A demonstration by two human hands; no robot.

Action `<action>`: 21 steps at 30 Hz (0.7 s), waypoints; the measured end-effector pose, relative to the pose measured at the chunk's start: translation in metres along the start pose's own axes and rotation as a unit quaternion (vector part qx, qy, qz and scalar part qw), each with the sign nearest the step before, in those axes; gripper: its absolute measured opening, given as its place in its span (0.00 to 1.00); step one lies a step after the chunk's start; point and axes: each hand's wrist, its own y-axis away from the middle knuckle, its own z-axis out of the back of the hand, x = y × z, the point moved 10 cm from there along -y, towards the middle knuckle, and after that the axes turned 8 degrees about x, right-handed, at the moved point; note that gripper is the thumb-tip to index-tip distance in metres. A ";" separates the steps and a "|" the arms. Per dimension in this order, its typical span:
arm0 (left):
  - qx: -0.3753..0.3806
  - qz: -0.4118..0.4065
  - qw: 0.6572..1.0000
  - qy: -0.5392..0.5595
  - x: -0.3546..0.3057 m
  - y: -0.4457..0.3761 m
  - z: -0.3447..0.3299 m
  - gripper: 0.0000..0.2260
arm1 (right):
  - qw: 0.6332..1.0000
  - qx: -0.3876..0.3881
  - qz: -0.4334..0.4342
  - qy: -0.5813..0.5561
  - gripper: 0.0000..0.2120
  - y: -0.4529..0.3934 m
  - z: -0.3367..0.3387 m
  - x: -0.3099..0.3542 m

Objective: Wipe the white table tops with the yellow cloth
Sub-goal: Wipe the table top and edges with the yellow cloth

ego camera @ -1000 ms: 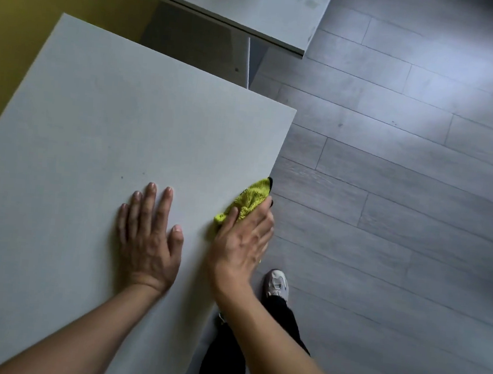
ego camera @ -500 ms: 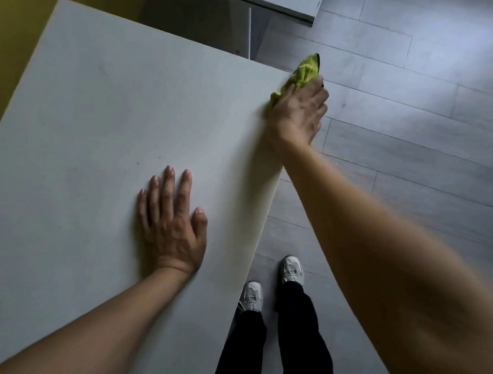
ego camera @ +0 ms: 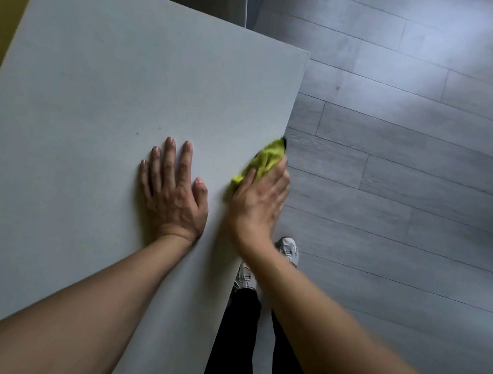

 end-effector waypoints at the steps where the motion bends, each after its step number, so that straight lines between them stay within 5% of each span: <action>1: 0.002 0.002 1.000 0.003 0.000 0.000 0.000 0.29 | 1.000 -0.001 -0.002 -0.007 0.31 -0.019 0.005 0.009; 9: 0.000 0.008 1.000 0.008 0.000 0.000 0.001 0.29 | 0.998 -0.057 -0.002 0.008 0.28 -0.157 0.049 0.069; 21: 0.036 -0.016 0.998 0.052 0.000 -0.001 0.001 0.28 | 0.999 0.003 0.031 0.019 0.33 0.071 -0.018 -0.035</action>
